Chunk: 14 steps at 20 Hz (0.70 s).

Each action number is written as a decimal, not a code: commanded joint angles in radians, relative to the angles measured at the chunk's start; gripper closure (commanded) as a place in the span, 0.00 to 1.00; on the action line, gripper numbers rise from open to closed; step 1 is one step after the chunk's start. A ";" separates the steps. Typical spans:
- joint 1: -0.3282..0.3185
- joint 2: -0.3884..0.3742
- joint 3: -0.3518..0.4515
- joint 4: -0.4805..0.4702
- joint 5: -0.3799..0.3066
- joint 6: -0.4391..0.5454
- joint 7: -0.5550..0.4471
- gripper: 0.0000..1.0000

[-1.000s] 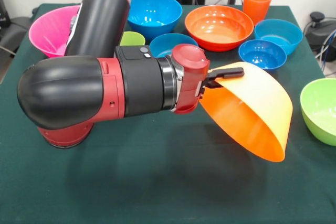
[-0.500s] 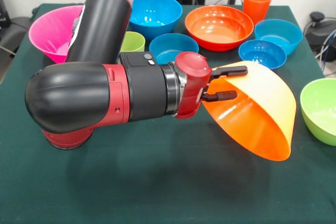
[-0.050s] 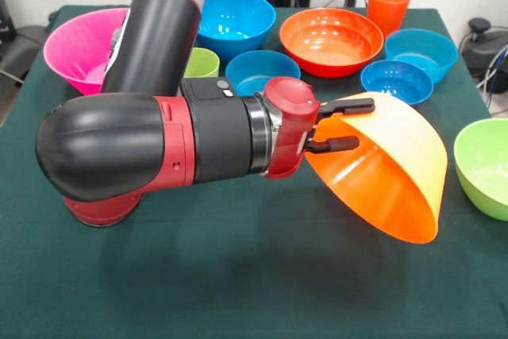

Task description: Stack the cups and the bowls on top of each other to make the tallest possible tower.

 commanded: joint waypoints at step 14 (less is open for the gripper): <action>-0.007 -0.035 -0.013 -0.141 -0.334 0.004 -0.428 0.00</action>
